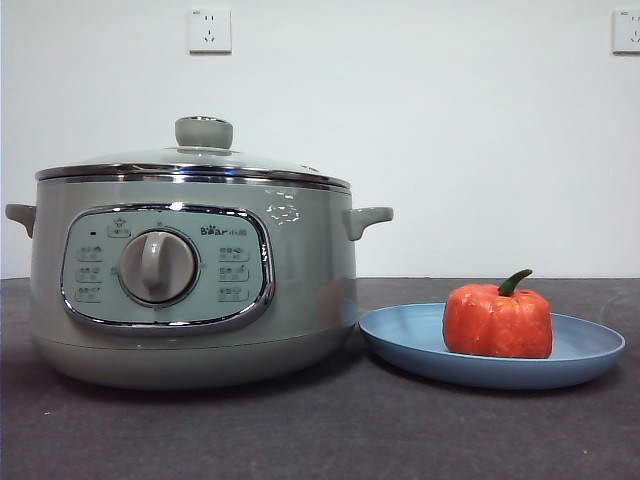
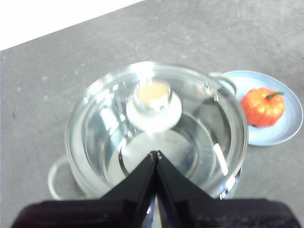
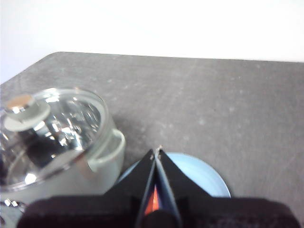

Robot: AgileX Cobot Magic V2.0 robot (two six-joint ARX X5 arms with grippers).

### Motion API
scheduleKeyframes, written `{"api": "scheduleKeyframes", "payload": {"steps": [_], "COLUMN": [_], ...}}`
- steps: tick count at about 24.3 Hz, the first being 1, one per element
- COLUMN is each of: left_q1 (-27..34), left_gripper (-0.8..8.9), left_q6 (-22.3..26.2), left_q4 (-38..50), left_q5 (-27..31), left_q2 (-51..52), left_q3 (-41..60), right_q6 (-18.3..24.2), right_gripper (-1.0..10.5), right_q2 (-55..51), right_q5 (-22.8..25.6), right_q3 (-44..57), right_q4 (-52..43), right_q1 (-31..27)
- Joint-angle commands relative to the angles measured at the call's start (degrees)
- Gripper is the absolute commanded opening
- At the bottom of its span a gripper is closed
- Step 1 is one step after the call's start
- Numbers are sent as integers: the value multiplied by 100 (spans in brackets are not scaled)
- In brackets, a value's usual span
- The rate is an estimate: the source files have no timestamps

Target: Take the pumpkin out from the steamer,put the pumpkin in the blue plate,close the lid

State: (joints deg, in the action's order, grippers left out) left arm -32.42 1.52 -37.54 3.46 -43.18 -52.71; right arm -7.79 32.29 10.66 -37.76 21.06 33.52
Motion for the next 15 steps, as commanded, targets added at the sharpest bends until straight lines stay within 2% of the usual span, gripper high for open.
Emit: {"api": "scheduleKeyframes", "payload": {"steps": [1, 5, 15], "left_q1": [-26, -26, -24], "left_gripper": [-9, -8, -3], "left_q6": [2, -57, -42], "left_q4": [367, 260, -42], "left_q5": [-7, -42, -61], "left_q2": [490, 710, 649], "left_q3": [699, 986, 986], "right_q6": [-254, -629, -625], "right_gripper": [-11, 1, 1], "right_q2": [-122, -81, -85], "right_q5": [24, 162, 168], "right_q3": [345, 363, 361], "right_q4": [-127, 13, 236], "right_q1": [9, -11, -11]}}
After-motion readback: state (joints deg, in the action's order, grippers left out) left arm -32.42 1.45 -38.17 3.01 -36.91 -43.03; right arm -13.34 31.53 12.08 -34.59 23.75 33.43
